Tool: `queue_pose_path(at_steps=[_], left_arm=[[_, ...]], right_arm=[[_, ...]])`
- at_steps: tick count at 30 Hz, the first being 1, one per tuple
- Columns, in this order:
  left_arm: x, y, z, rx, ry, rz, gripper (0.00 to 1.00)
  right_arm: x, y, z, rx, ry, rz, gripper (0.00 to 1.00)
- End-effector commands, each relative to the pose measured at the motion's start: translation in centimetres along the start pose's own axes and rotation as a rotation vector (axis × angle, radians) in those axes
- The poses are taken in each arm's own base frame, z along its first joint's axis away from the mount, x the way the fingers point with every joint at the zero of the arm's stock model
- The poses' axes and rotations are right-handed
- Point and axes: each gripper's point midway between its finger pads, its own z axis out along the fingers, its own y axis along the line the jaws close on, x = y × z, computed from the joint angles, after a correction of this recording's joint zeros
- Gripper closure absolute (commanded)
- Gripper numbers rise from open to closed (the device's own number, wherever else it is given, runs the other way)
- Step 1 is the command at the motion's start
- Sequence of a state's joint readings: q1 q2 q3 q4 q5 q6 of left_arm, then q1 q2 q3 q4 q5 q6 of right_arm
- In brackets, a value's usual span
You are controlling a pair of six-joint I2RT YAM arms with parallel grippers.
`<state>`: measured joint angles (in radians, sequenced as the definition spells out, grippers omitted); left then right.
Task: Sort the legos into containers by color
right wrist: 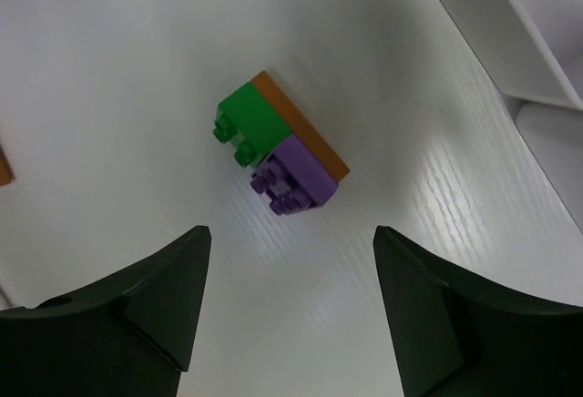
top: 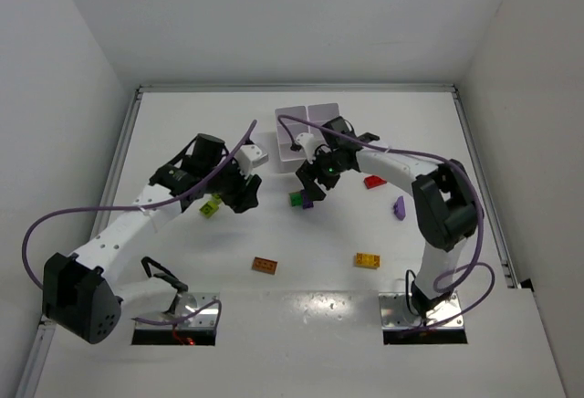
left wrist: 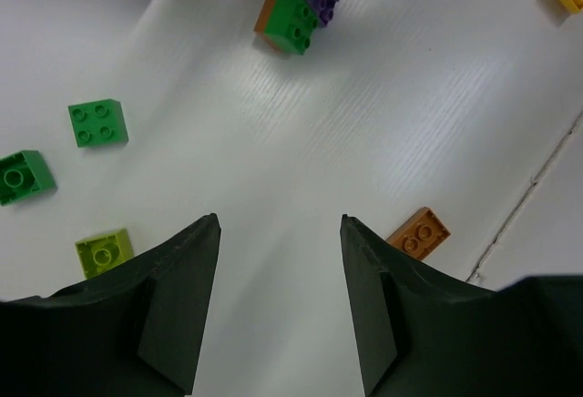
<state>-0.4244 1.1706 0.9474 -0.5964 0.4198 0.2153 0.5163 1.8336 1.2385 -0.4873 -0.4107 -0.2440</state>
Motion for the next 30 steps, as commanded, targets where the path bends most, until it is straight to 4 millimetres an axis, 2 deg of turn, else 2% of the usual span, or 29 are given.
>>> queue_pose_path(at_steps=[1,6,11,15,18,22,25,30], left_arm=[[0.3,1.1,-0.4,-0.033,-0.008,0.010,0.39],[0.5,1.5,-0.1,-0.025,-0.006,-0.009,0.39],[1.0,1.9,0.7,-0.014,0.016,-0.029,0.39],[0.6,2.5,1.0,-0.022,0.012,-0.034,0.39],[0.2,3.0,1.4,-0.021,0.005,-0.038,0.39],[0.7,3.2,1.7,-0.001,0.013,-0.075,0.39],[0.7,3.7,2.1,-0.009,0.012,-0.102,0.39],[0.9,4.0,2.0,-0.005,0.001,-0.139,0.39]], right_arm=[[-2.5,-0.9,0.7,0.035,-0.049,-0.005,0.27],[-2.1,-1.0,2.0,0.023,-0.028,-0.024,0.27],[-1.4,-0.7,2.6,-0.008,-0.011,-0.048,0.34],[-0.6,-0.7,3.1,-0.018,0.013,-0.036,0.42],[-0.6,-0.4,3.3,-0.026,0.023,-0.039,0.42],[-0.5,0.4,3.8,-0.046,0.030,-0.021,0.32],[-0.1,0.8,4.4,-0.021,0.060,0.011,0.29],[-0.3,0.6,4.9,0.026,0.061,0.008,0.29]])
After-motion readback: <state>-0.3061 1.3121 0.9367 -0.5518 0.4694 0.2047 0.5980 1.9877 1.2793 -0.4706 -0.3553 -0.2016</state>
